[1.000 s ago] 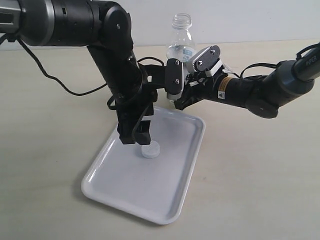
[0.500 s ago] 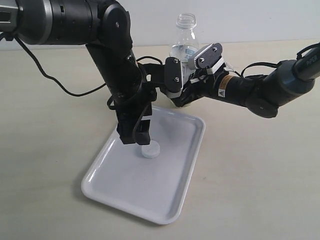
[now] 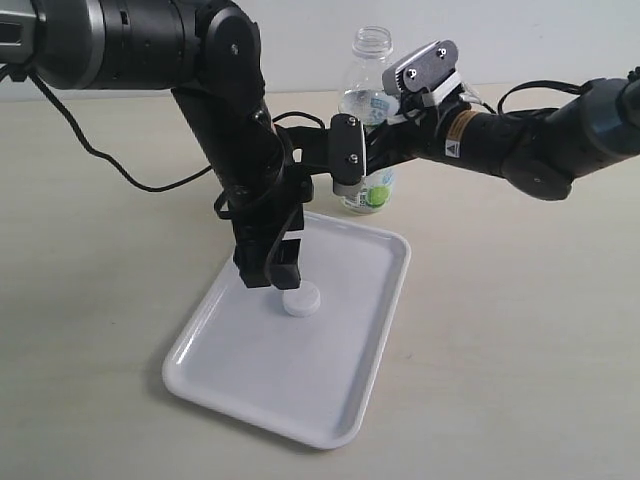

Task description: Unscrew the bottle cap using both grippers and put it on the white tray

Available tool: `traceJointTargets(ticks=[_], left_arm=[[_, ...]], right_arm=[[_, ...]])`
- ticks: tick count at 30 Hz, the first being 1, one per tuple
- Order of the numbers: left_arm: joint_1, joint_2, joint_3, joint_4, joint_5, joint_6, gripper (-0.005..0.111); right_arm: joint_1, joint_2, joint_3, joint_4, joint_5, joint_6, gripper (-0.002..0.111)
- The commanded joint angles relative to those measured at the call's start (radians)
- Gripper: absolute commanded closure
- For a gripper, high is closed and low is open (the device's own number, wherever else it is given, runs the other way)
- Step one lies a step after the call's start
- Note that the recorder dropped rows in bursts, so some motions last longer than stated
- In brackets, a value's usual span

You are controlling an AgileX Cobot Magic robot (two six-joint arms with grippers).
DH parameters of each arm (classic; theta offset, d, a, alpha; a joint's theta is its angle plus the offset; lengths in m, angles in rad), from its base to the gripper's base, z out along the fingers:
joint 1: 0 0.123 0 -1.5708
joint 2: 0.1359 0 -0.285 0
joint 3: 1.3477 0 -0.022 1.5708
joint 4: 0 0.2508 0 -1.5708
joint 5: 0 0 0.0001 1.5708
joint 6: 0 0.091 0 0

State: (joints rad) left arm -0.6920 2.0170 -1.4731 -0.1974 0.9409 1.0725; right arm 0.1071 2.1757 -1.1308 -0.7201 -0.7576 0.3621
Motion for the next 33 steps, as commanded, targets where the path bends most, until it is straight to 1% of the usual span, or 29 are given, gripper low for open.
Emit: traceJointTargets(ticks=[1, 9, 19, 27, 30, 33], left_arm=[[-0.004, -0.008, 0.004, 0.004, -0.015, -0.007, 0.038], [-0.004, -0.008, 0.004, 0.004, -0.015, -0.007, 0.038], [-0.004, -0.008, 0.004, 0.006, -0.02, -0.007, 0.038], [-0.004, -0.008, 0.004, 0.006, -0.02, -0.009, 0.038], [-0.004, -0.008, 0.004, 0.006, -0.02, -0.037, 0.038], [-0.004, -0.008, 0.004, 0.006, -0.02, -0.057, 0.038]], right_arm=[[-0.002, -0.032, -0.002, 0.001, 0.021, 0.033, 0.003], [-0.002, -0.05, -0.002, 0.001, -0.091, 0.051, 0.003], [-0.002, -0.186, -0.002, 0.001, -0.093, 0.081, 0.003], [-0.002, -0.361, -0.002, 0.014, -0.011, 0.085, 0.003], [-0.002, -0.448, -0.002, 0.014, 0.073, 0.085, 0.003], [-0.002, -0.547, -0.002, 0.014, 0.255, 0.095, 0.003]])
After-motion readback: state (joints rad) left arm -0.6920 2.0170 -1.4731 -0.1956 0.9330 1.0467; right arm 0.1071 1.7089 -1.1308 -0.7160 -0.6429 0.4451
